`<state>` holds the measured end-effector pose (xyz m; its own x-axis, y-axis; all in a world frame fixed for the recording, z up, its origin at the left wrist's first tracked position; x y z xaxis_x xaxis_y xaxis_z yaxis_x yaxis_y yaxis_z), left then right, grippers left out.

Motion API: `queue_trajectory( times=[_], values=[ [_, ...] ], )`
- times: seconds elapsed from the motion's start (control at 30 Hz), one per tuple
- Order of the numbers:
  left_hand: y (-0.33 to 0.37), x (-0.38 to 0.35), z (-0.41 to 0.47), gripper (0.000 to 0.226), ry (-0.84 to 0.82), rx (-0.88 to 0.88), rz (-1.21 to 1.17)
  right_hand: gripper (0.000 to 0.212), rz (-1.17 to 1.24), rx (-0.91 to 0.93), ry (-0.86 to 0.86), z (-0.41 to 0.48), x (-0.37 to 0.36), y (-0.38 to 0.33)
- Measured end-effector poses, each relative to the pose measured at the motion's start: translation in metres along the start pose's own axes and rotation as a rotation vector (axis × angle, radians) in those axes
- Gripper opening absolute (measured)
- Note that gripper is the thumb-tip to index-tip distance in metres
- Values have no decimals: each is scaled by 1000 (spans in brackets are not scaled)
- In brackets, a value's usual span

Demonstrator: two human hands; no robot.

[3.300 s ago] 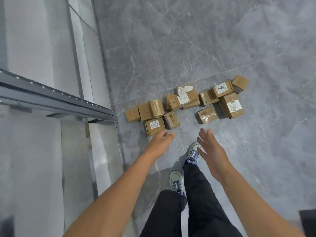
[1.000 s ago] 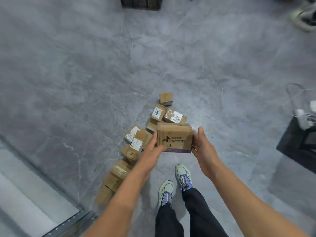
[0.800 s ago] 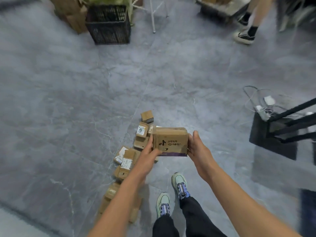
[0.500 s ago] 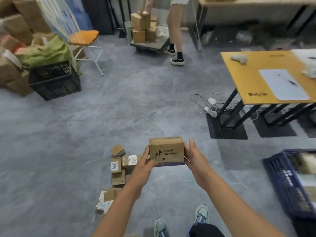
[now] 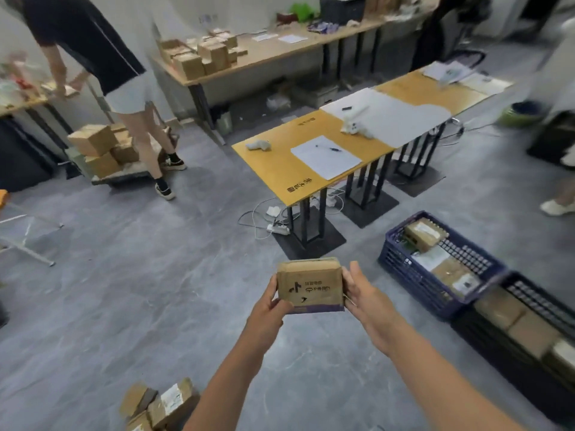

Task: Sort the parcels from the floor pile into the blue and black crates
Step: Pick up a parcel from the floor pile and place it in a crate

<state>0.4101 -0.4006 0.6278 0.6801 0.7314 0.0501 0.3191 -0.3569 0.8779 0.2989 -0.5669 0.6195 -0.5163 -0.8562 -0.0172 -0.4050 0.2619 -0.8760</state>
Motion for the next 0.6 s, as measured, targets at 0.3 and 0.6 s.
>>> queue_trajectory(
  times=[0.3,0.6],
  values=[
    [33,-195,40,63,-234,-8,108,30,172,-27,298,-40,189,26],
    [46,-339,83,61,-506,-8,282,35,384,-64,559,-70,316,67]
  ],
)
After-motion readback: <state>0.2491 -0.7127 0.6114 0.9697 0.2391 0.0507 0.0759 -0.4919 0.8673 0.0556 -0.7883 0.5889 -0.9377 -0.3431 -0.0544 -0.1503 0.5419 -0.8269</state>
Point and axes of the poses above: each hand's wrist, its own z-axis towards the middle knuckle, its own x-axis out of the back of the hand, y = z × x, the point moved 4 cm from there along z, towards the middle knuckle, and after that the axes turned 7 degrees about -z, right-handed, at the moved point
